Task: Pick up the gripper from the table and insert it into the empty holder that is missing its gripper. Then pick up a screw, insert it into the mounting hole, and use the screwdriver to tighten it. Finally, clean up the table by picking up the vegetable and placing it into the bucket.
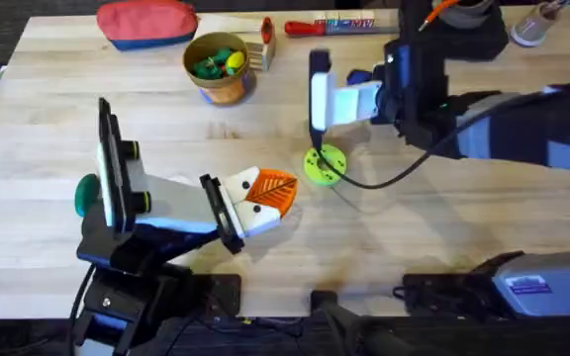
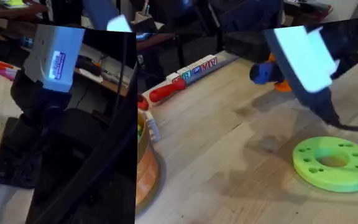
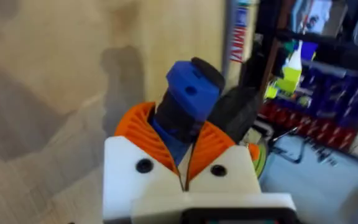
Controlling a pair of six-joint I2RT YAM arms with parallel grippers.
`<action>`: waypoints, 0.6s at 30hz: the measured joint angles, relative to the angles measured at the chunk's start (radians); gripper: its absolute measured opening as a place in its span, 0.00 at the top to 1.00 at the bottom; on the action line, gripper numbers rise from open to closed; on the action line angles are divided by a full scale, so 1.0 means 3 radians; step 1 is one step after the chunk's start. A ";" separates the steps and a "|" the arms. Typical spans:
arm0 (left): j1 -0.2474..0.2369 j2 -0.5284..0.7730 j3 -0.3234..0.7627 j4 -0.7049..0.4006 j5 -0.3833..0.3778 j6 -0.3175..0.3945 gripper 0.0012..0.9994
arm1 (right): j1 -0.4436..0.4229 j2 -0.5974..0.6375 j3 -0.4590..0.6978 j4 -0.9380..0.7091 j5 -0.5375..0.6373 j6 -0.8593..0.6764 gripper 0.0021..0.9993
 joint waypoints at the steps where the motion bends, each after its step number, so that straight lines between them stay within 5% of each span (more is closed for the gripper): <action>1: 0.0000 0.0000 0.0000 0.0001 0.0000 0.0000 0.99 | 0.0005 0.0083 0.0001 -0.0003 0.0037 -0.0169 1.00; 8: 0.0000 -0.0001 0.0000 0.0001 0.0000 0.0000 0.99 | 0.0025 0.0219 0.0001 -0.0027 0.0023 -0.0480 0.96; 12: 0.0000 -0.0001 0.0000 0.0001 0.0000 0.0000 0.99 | 0.0040 0.0217 0.0006 -0.0211 -0.0043 -0.0343 0.40; 13: 0.0000 -0.0001 0.0000 0.0001 0.0000 0.0000 0.99 | 0.0064 0.0163 0.0082 -0.0250 -0.0036 -0.0247 0.04; 17: 0.0000 0.0000 0.0000 0.0001 -0.0001 0.0003 0.96 | 0.0079 0.0099 0.0090 -0.0357 -0.0044 0.0277 0.01; 18: 0.0000 0.0000 0.0000 0.0001 -0.0001 0.0009 0.81 | 0.0085 0.0071 0.0089 -0.0393 -0.0059 0.0475 0.01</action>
